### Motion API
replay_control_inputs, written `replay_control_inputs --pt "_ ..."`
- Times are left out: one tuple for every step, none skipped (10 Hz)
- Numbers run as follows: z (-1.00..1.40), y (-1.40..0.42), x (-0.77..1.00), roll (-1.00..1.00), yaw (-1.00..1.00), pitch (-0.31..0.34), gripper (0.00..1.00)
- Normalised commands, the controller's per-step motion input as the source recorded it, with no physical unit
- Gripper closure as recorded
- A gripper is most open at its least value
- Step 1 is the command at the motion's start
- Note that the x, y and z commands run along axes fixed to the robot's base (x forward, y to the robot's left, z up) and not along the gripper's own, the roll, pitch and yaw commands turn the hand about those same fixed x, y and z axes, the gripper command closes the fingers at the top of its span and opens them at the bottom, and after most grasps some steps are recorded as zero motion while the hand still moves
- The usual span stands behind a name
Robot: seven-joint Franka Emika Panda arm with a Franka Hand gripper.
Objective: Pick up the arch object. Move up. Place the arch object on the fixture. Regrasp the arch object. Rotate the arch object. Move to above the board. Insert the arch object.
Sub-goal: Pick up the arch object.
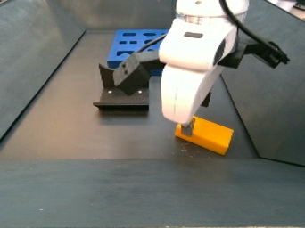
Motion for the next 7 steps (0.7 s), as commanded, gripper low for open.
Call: replay_control_inputs --pt "-0.76 0.15 0.02 -0.10 0.69 -0.063 0.00" --pt "-0.80 0.03 0.00 -0.10 0.66 -0.060 0.00" --pt "-0.81 0.00 0.00 -0.09 0.65 -0.064 0.00" --pt "-0.81 0.00 0.00 -0.08 0.65 -0.071 0.00" --pt "-0.81 0.00 0.00 -0.08 0.64 -0.071 0.00" --pt "-0.82 0.01 0.00 -0.07 0.63 -0.073 0.00" --pt "-0.82 0.02 0.00 -0.07 0.64 -0.077 0.00"
